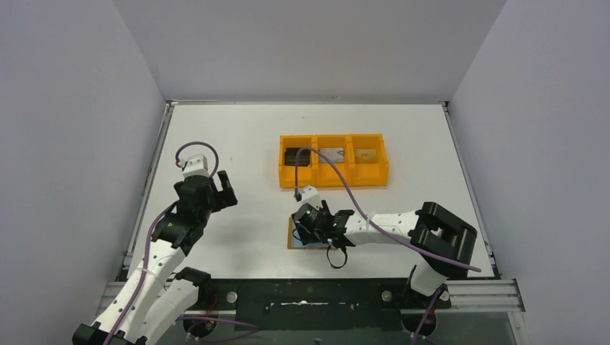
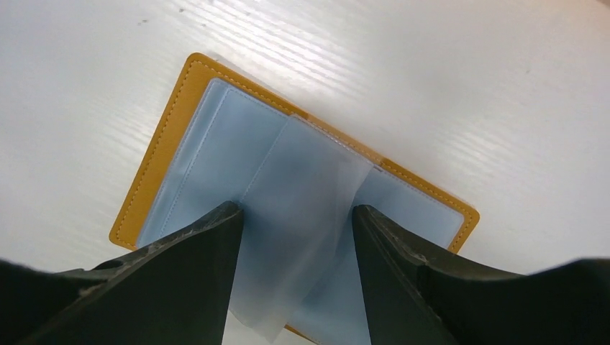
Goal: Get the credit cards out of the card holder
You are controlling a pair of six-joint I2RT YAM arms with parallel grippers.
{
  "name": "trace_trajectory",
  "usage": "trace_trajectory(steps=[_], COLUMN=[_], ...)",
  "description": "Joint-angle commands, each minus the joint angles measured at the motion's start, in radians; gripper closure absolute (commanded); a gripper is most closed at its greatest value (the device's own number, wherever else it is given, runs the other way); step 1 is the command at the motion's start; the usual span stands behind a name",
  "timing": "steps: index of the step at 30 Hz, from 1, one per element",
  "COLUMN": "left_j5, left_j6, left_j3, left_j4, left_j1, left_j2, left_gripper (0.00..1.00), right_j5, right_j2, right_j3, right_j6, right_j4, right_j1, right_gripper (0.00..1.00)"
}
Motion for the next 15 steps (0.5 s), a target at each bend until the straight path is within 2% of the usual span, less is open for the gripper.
trace_trajectory(steps=[1,5,9,12,15], left_j5=[0.012,0.018,0.025,0.030,0.041], left_j6=[-0.003,-0.004,0.000,0.001,0.007], left_j3=[0.014,0.014,0.014,0.015,0.021], left_j4=[0.058,0.057,0.060,0.063,0.059], left_j1=[0.007,0.007,0.007,0.006,0.007], left_j2=[0.005,0.011,0.017,0.019,0.019], left_gripper=[0.10,0.10,0.10,0.10,0.10], right_j5=[-0.031,-0.025,-0.063,0.011,0.152], right_j2=[-0.061,-0.106,-0.169,-0.210,-0.266], right_j3=[-0.024,0.052,0.092,0.102,0.098], right_j6=[-0.132,-0.118,-0.104,-0.033,0.079], right_j4=[-0.026,-0.108,-0.106,-0.125,-0.186], right_j1=[-0.057,-0.059,-0.054,-0.051,-0.051], right_gripper=[0.41,0.36,0.23,0.19,0.15])
